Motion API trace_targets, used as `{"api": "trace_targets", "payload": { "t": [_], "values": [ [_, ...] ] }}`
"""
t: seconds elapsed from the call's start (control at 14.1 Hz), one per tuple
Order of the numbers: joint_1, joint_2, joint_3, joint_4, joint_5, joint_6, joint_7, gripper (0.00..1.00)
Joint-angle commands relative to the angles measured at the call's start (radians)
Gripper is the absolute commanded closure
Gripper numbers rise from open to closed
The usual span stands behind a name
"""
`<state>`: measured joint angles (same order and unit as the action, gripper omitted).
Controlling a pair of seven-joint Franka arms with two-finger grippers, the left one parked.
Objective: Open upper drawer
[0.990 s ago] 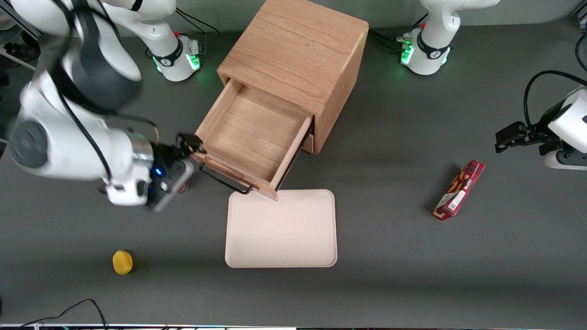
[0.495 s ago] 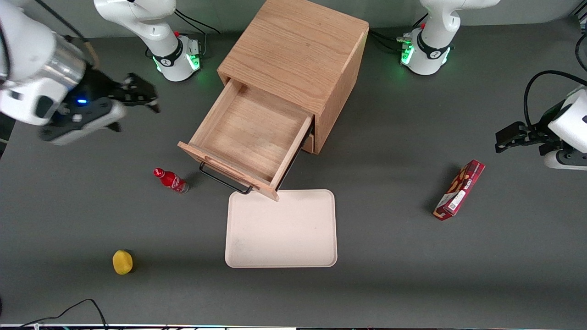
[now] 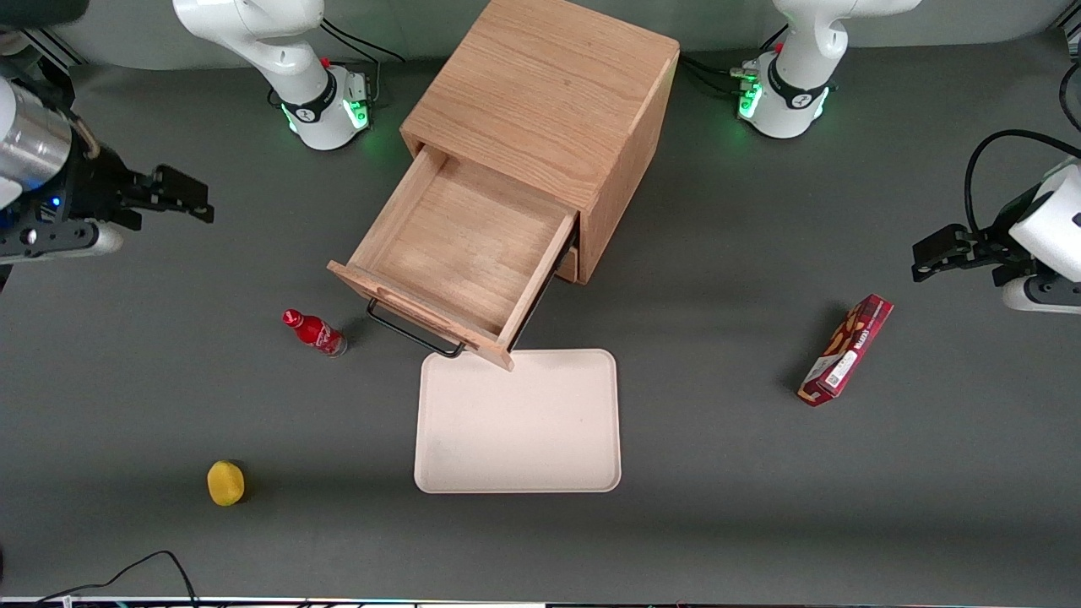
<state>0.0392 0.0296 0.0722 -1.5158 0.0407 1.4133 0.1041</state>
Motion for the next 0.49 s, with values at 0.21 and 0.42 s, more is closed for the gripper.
{"api": "trace_targets", "payload": {
  "t": [0.21, 0.42],
  "values": [
    [0.005, -0.292, -0.012, -0.548, 0.013, 0.401, 0.114, 0.00],
    [0.007, -0.281, -0.034, -0.522, -0.059, 0.406, 0.104, 0.00]
  ]
}}
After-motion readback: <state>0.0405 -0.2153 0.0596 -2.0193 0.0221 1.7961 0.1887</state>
